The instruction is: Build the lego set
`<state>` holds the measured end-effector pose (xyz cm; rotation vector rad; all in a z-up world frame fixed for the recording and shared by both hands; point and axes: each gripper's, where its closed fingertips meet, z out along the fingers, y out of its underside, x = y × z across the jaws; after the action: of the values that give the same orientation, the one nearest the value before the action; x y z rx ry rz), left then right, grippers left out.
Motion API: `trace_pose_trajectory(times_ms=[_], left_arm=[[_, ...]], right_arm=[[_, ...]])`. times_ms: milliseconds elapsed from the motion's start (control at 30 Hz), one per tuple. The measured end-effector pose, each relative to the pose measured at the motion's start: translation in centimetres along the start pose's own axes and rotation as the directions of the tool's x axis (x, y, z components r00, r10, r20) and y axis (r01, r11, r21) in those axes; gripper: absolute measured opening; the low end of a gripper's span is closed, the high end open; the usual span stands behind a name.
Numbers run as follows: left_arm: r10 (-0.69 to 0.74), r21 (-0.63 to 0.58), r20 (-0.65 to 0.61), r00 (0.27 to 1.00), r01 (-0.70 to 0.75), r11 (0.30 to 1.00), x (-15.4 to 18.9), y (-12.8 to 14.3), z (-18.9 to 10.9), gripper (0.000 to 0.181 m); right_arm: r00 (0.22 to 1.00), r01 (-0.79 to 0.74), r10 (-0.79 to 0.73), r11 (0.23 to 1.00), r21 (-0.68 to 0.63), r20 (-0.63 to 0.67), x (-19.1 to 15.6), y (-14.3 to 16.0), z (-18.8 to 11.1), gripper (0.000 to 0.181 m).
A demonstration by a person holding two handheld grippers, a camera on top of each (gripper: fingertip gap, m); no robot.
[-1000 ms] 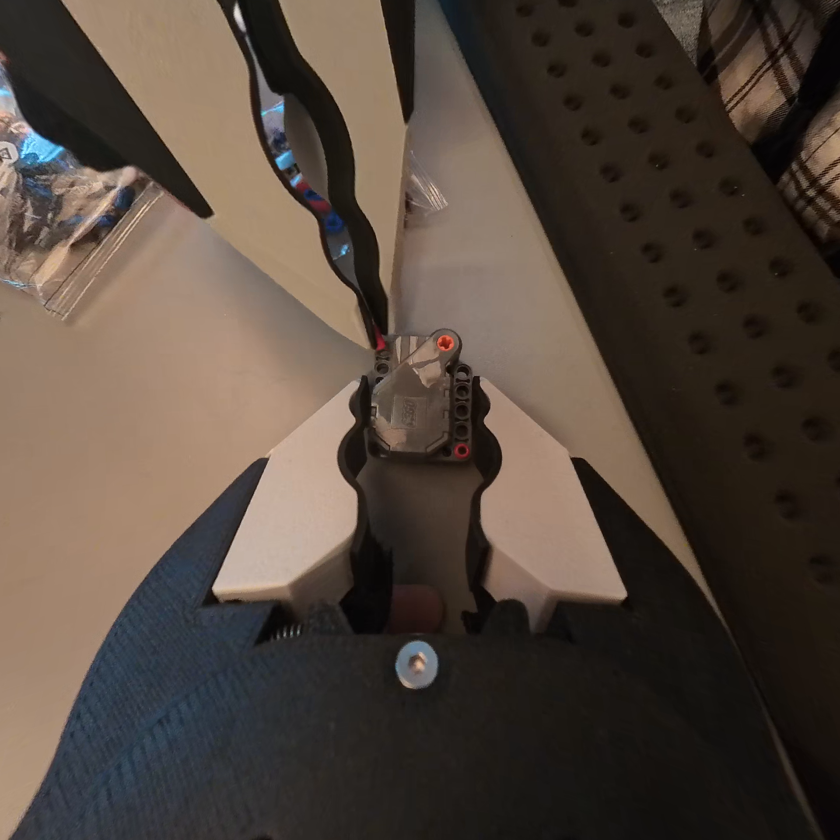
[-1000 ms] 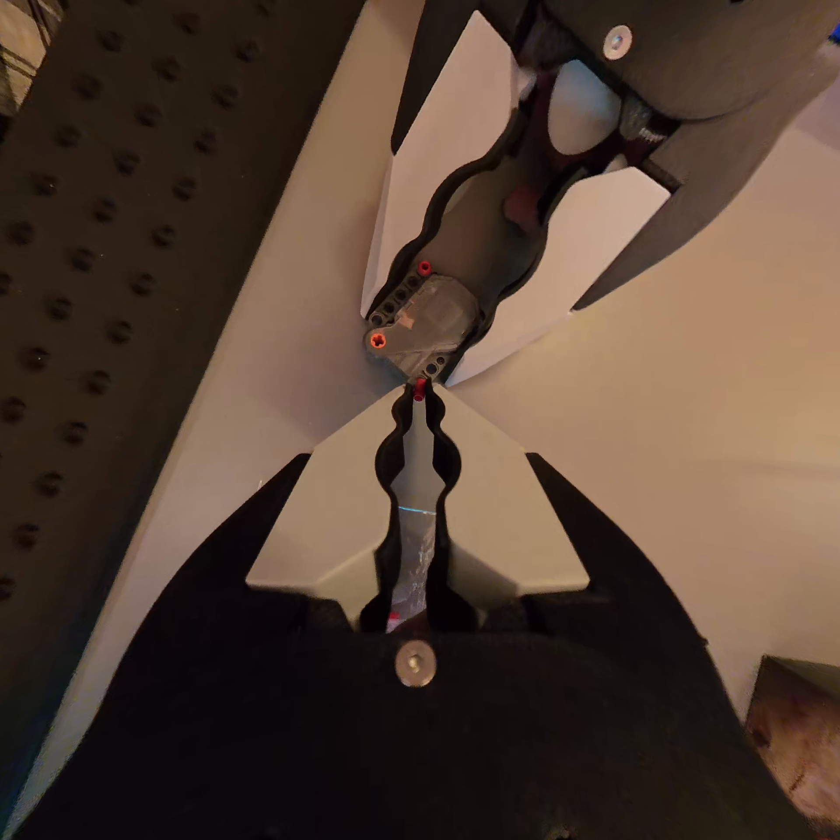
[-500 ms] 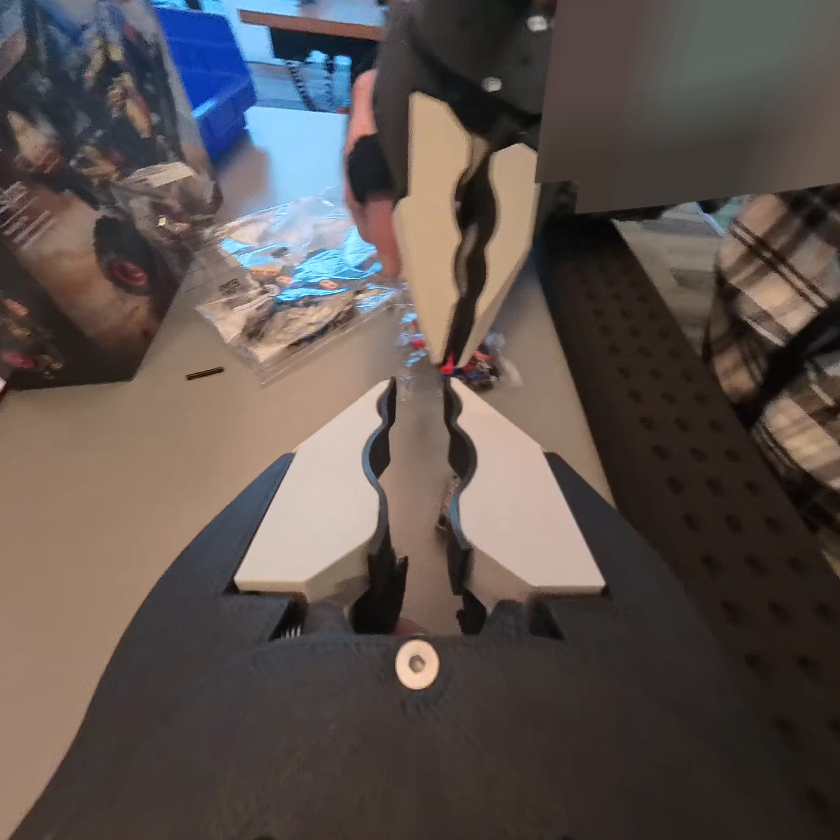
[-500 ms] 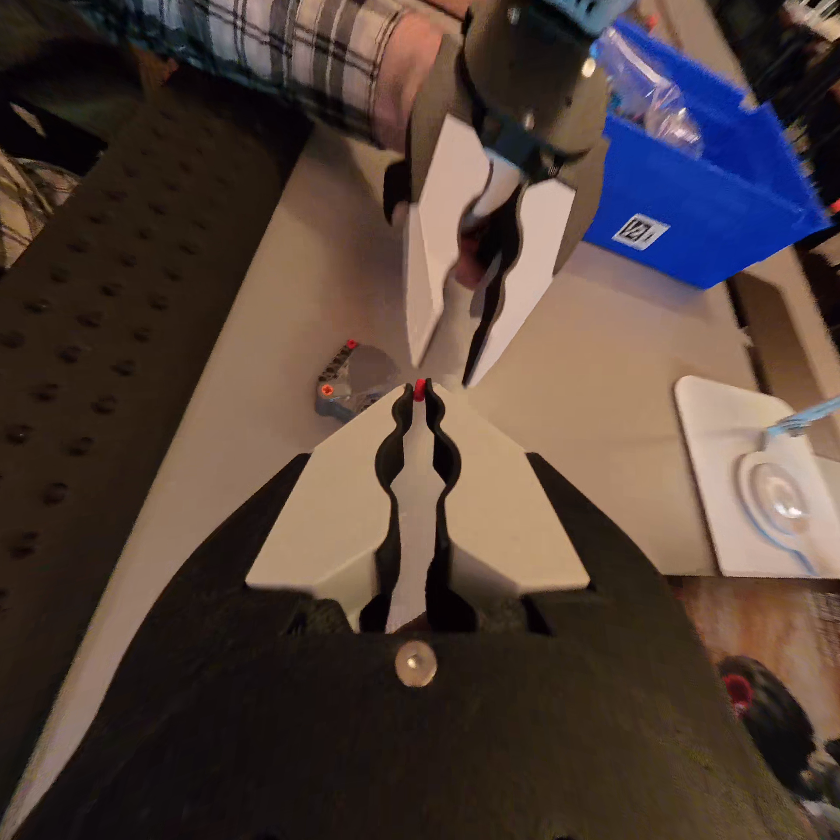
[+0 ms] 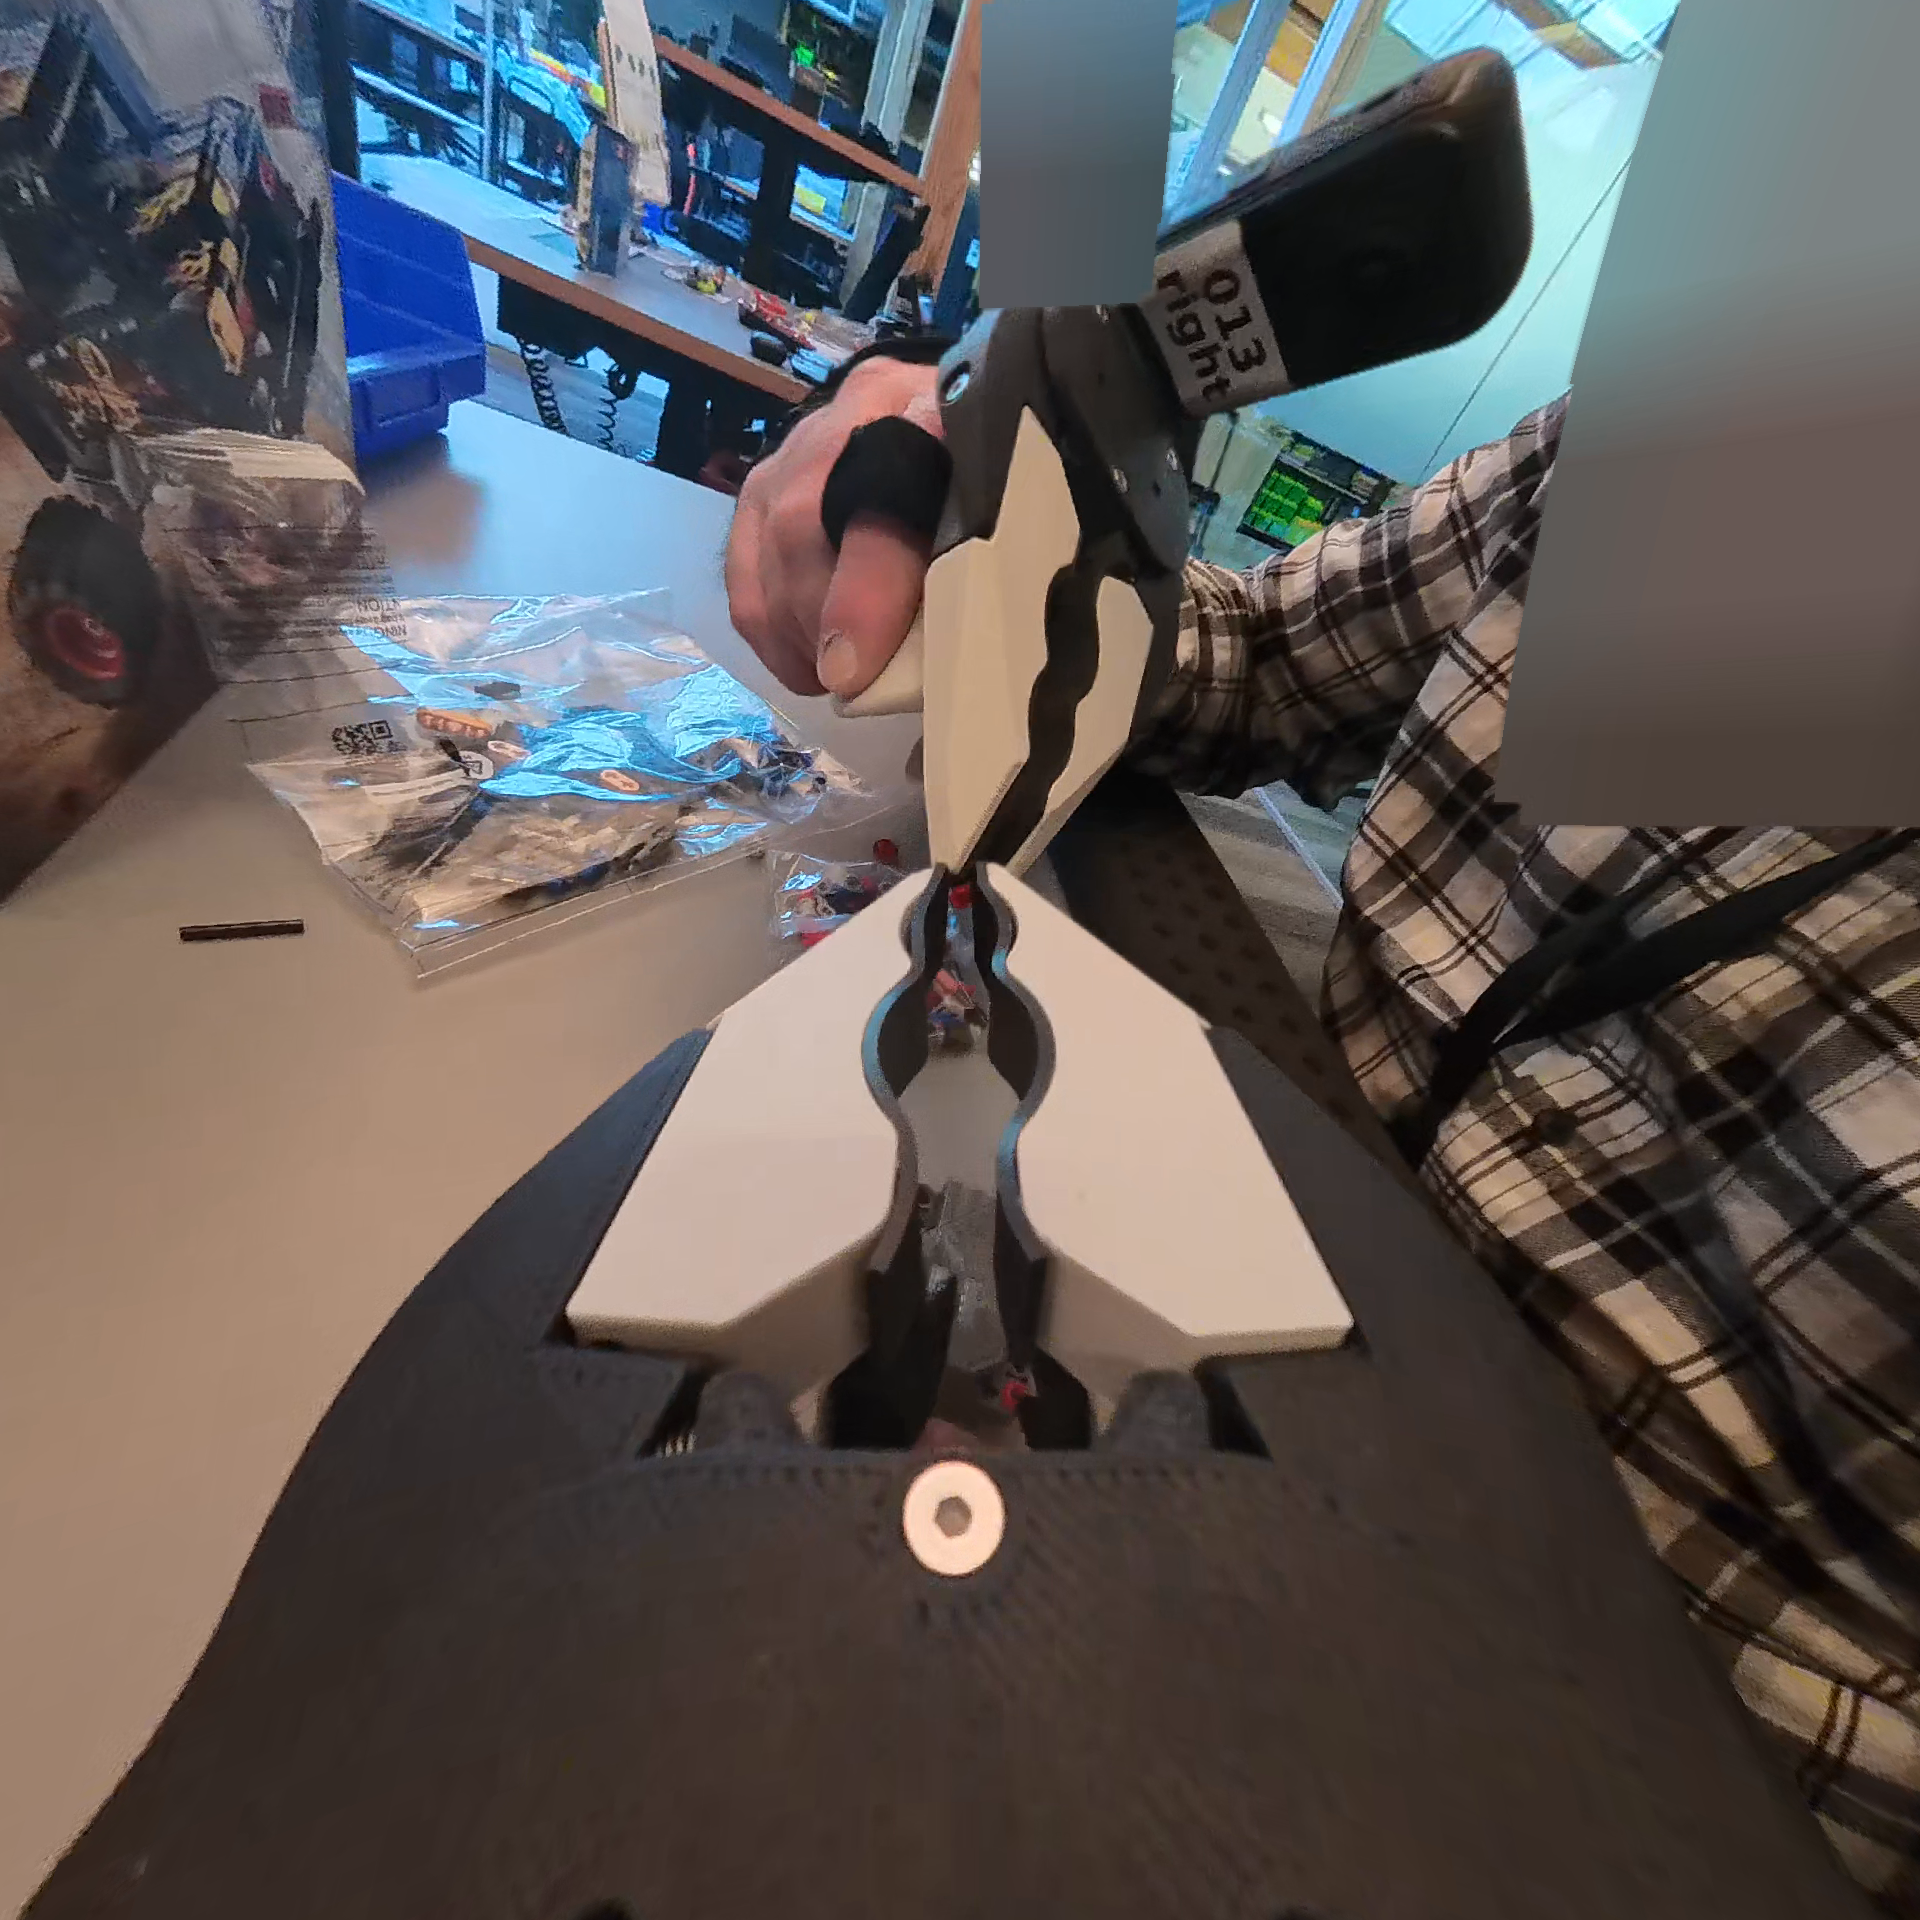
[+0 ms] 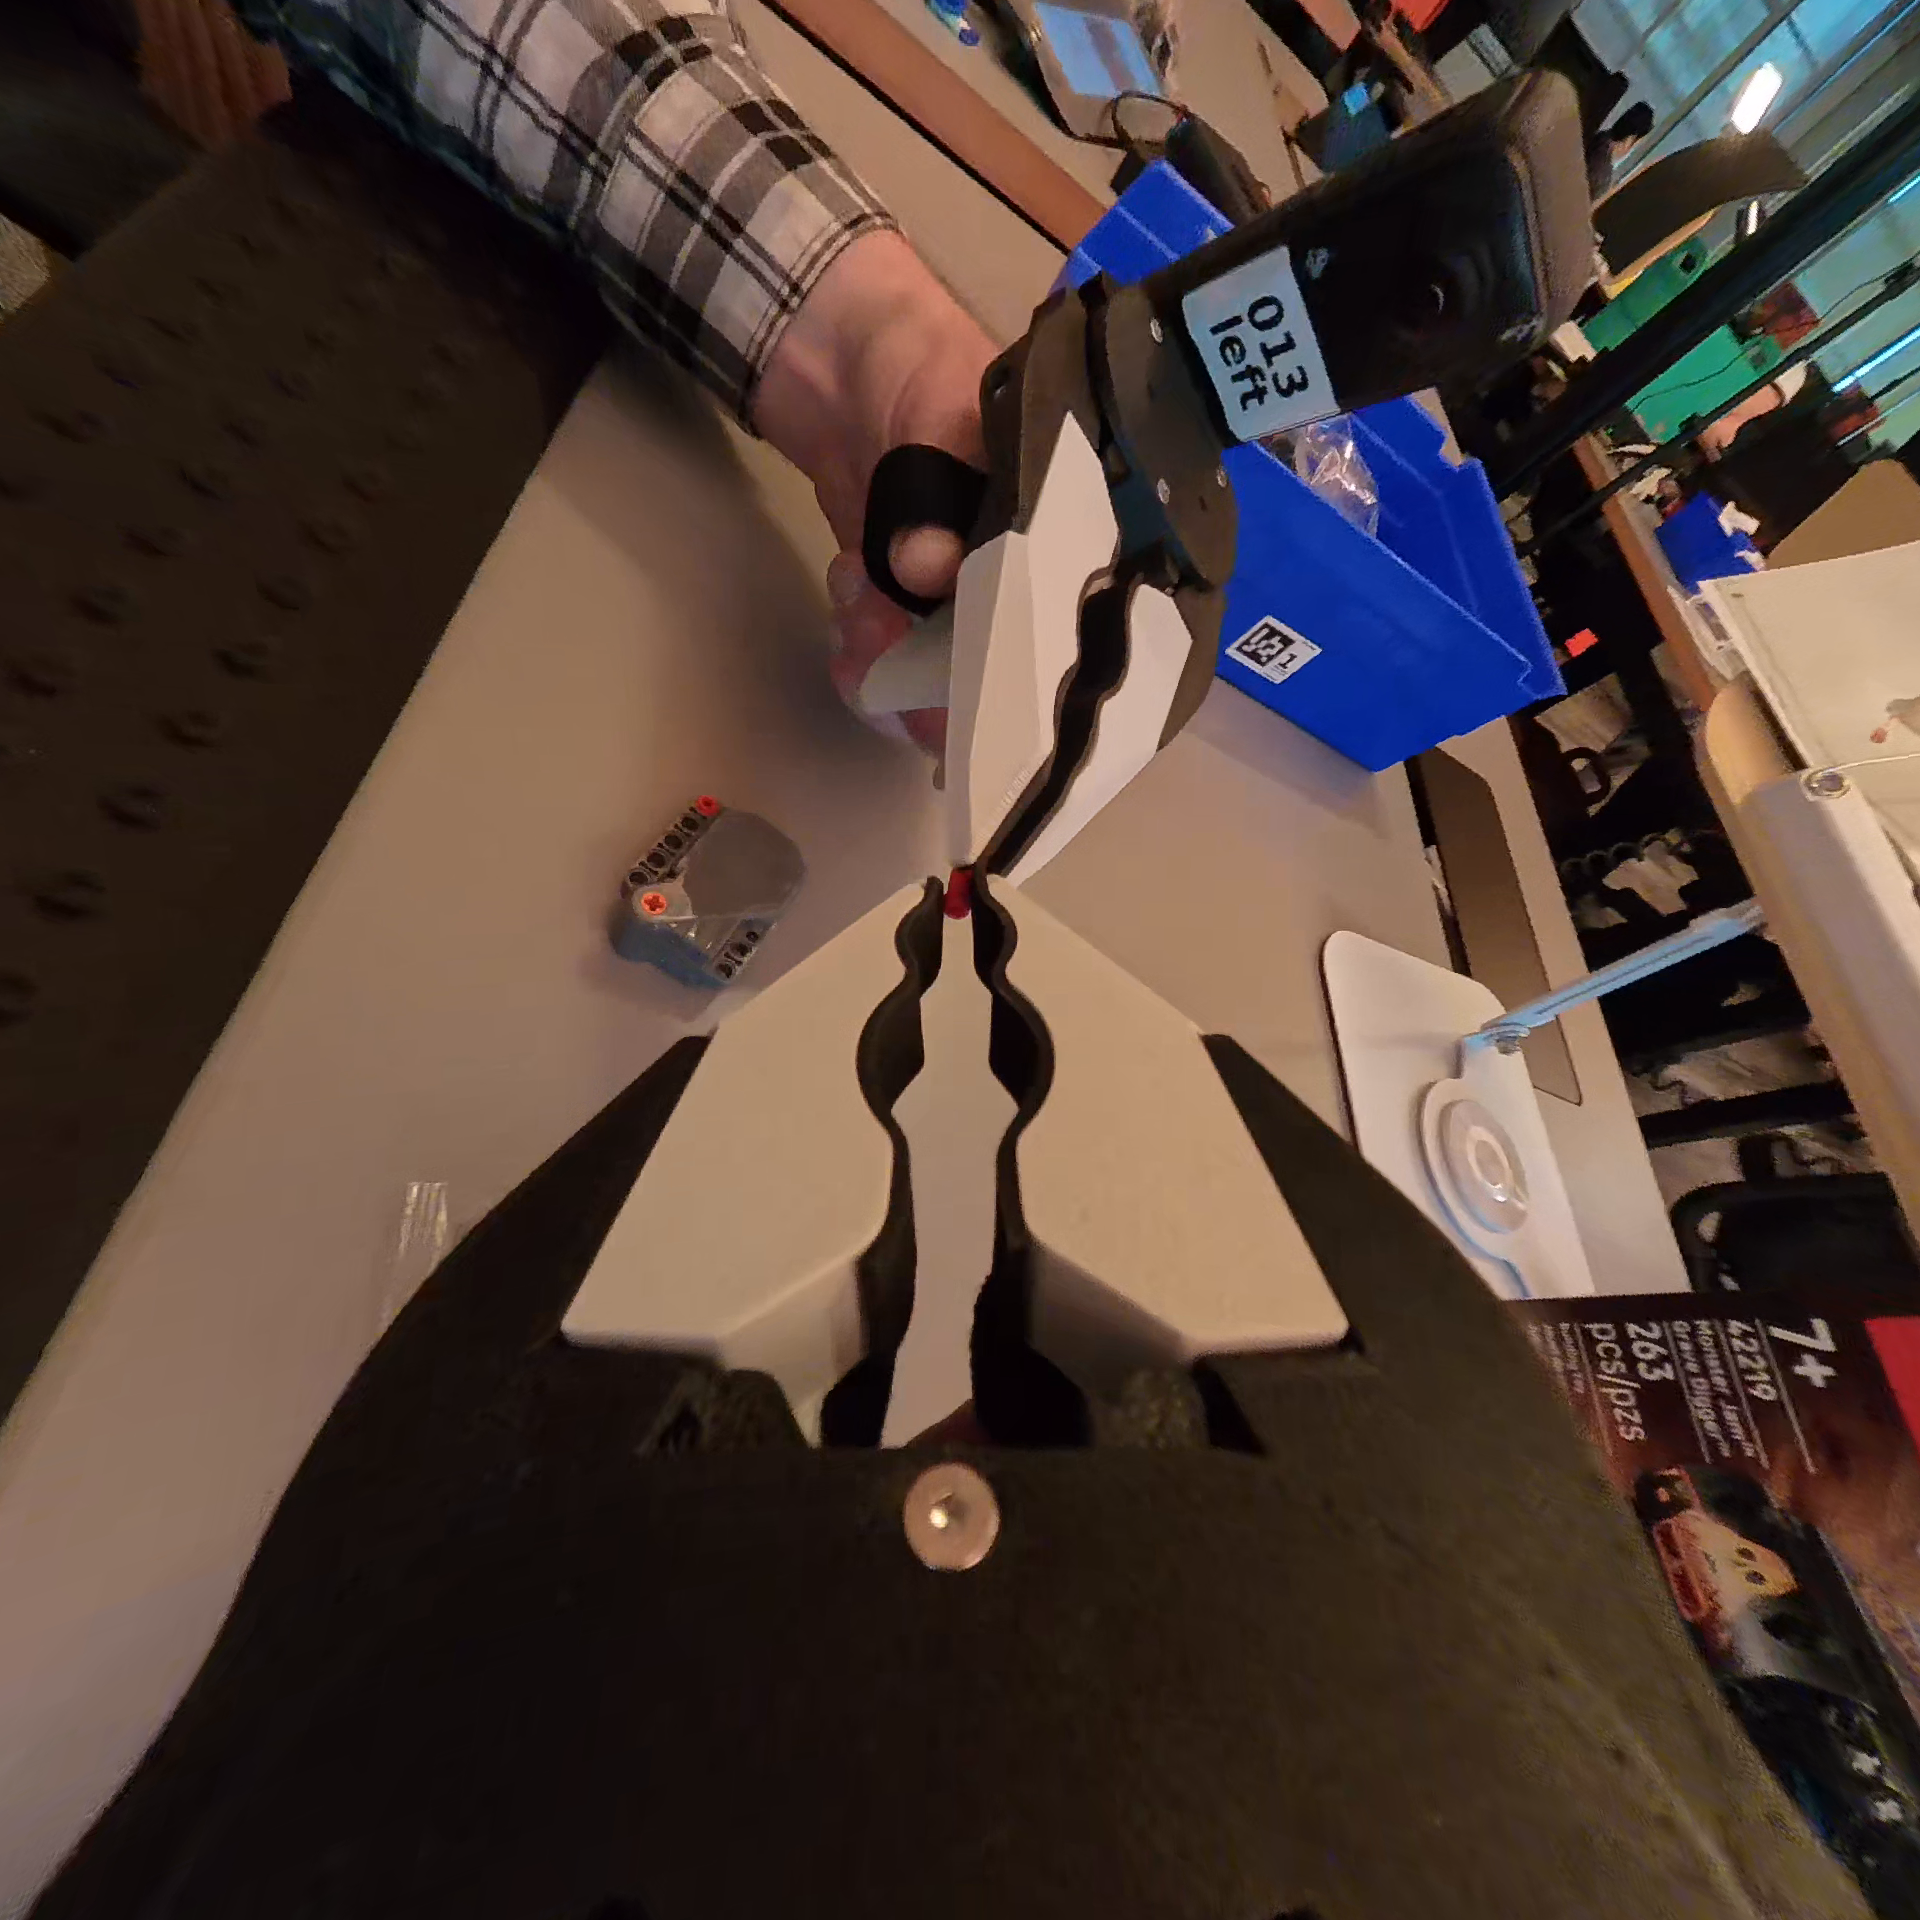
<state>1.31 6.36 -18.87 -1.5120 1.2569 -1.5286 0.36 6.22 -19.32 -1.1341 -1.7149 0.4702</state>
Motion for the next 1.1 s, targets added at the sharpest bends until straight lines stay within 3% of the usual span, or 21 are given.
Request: trace_pose_trajectory(times_ms=[133,233,500,867,1100], left_arm=[[-0.007,0.009,0.000,1.000,0.007,1.000,-0.1,-0.1,-0.1,0.003],[-0.021,0.010,-0.020,1.000,0.022,1.000,0.1,-0.1,-0.2,0.015],[-0.006,0.025,-0.034,0.999,0.007,1.000,0.4,-0.3,-0.1,0.003],[-0.021,0.073,-0.070,0.997,0.026,0.997,0.6,-0.9,-0.6,0.001],[-0.028,0.098,-0.092,0.995,0.037,0.994,0.9,-1.3,-0.7,0.002]], right_arm=[[0.999,0.026,-0.026,1.000,0.007,-0.030,0.1,-0.1,0.0,0.003],[0.999,0.026,-0.025,0.999,0.029,-0.044,0.4,-0.6,-0.1,0.003],[0.998,0.039,-0.037,0.999,0.035,-0.055,0.3,-0.8,0.0,0.003],[0.997,0.003,0.006,0.993,0.116,-0.077,0.9,-1.9,-0.9,0.007],[0.996,0.042,-0.036,0.996,0.074,-0.081,0.8,-1.4,-0.5,0.008]])
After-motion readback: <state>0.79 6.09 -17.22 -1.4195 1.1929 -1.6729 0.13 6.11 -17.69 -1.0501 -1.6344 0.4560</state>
